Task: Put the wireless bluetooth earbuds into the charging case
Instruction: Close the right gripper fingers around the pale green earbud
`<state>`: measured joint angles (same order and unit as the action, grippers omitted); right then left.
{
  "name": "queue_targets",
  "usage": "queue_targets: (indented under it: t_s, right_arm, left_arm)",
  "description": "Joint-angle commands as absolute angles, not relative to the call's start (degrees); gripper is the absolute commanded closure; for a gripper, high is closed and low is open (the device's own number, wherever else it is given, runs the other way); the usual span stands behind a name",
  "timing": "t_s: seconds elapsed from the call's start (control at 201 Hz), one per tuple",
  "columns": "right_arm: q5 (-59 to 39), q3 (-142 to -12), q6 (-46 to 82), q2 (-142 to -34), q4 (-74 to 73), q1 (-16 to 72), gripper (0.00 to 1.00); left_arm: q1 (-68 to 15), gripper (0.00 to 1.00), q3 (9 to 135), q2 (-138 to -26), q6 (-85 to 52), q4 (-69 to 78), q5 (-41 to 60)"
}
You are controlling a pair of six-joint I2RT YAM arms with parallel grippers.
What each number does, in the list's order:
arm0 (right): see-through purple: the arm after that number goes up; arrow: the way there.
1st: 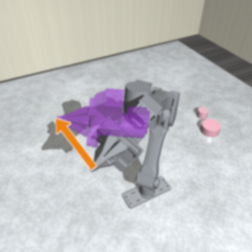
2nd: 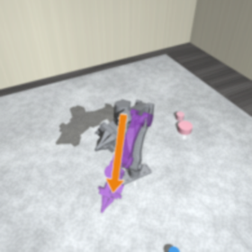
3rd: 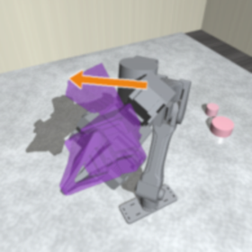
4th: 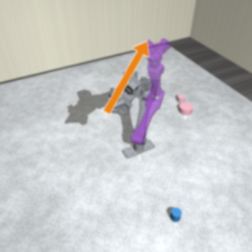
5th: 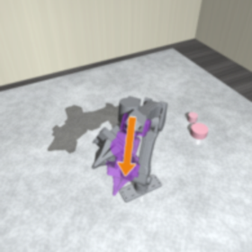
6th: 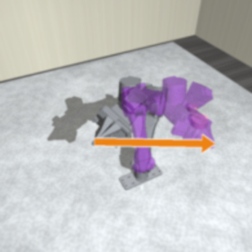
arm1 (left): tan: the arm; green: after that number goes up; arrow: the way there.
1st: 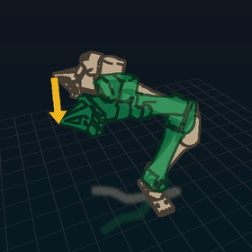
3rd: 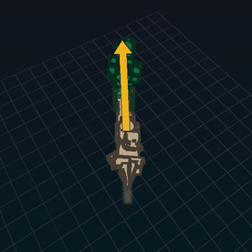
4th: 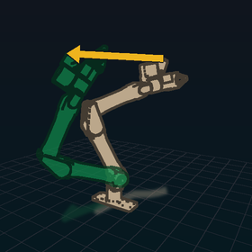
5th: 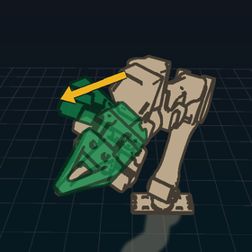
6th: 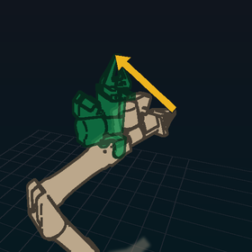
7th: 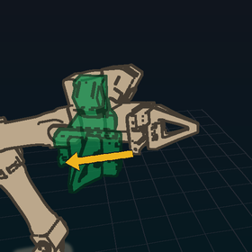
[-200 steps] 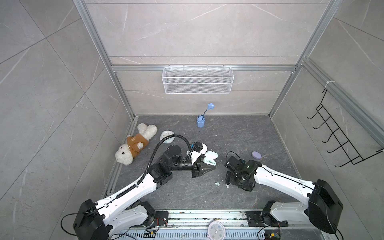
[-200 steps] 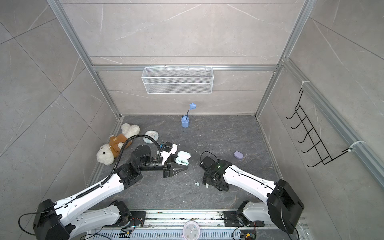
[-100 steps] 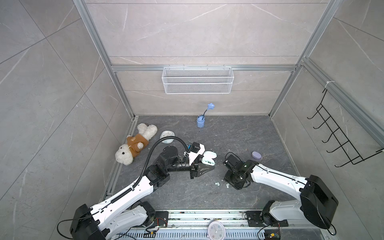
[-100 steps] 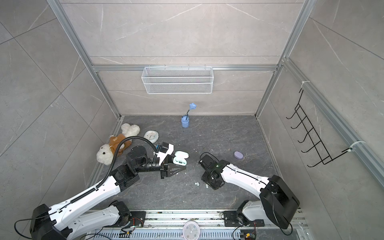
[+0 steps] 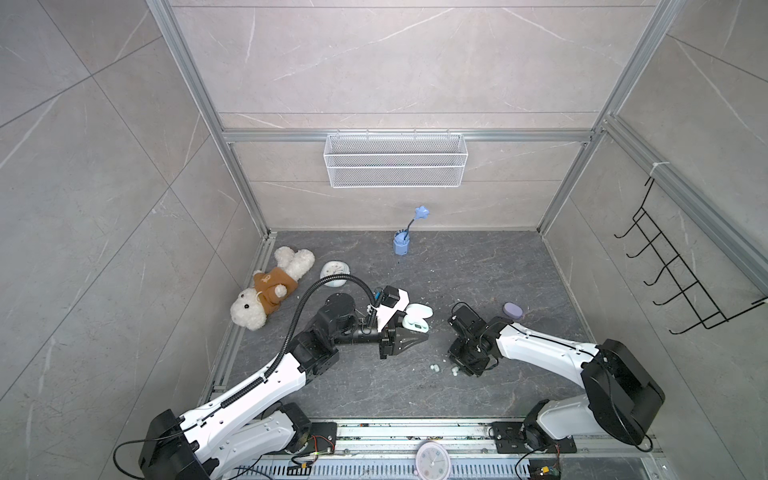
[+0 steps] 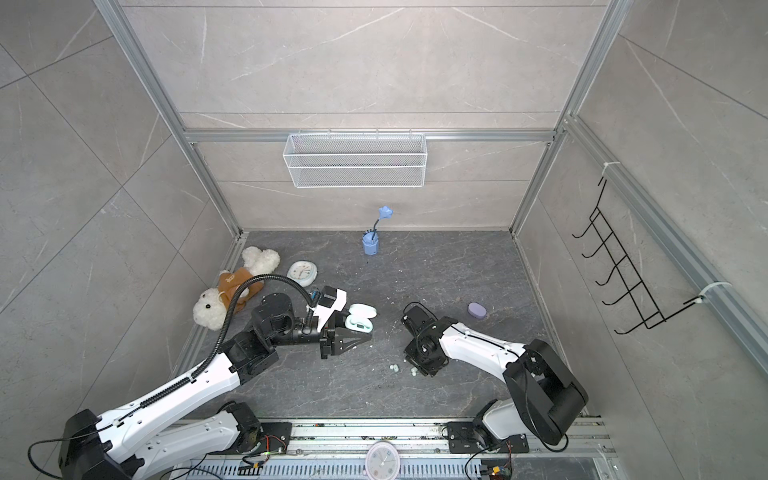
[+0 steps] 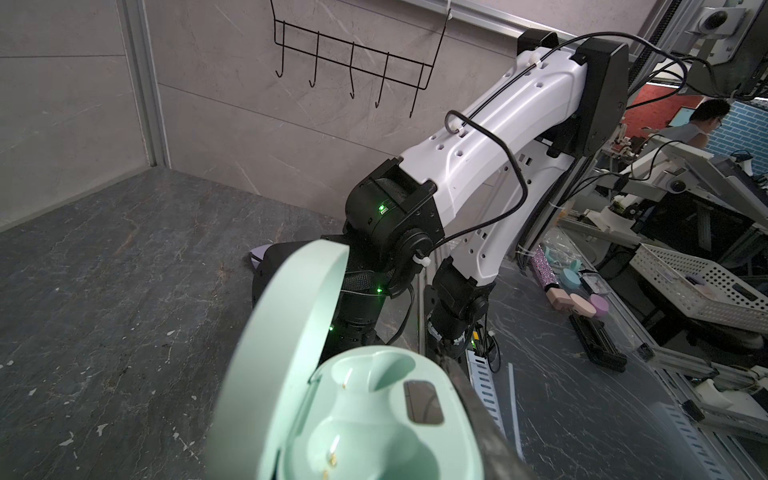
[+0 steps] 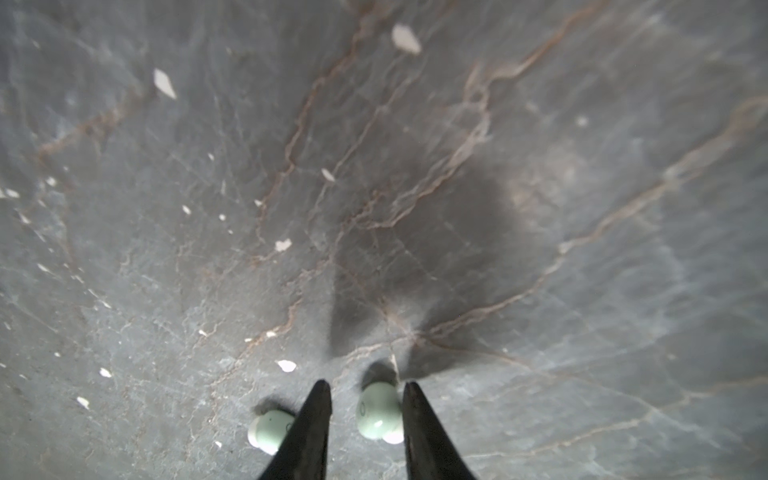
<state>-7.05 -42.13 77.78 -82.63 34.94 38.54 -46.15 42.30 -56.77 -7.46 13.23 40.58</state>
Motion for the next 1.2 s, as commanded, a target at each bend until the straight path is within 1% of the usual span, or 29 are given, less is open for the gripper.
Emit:
queue_targets:
  t_s: [0.0, 0.179, 0.582, 0.851, 1.2]
  right_arm:
    - [-9.02, -41.13, 76.96, -83.67, 34.72, 38.31, 0.67]
    - [-9.40, -40.95, 76.75, -83.95, 34.71, 38.14, 0.68]
    - [-9.23, -40.08, 76.27, -84.92, 35.17, 37.60, 0.75]
    - [-9.35, -39.63, 75.16, -87.14, 35.20, 36.76, 0.76]
    - [-9.21, -39.29, 74.88, -85.92, 35.02, 36.66, 0.84]
  left_arm:
    - [-46.41, 1.00, 42.69, -56.41, -6.25, 15.60, 40.67]
    - [-46.41, 1.00, 42.80, -56.62, -6.24, 15.65, 40.77]
    - [-46.40, 1.00, 42.56, -56.49, -6.16, 15.66, 40.65]
    - [-46.41, 1.00, 42.45, -55.99, -5.98, 15.53, 40.64]
    - [-46.41, 1.00, 42.45, -56.33, -5.80, 15.54, 40.46]
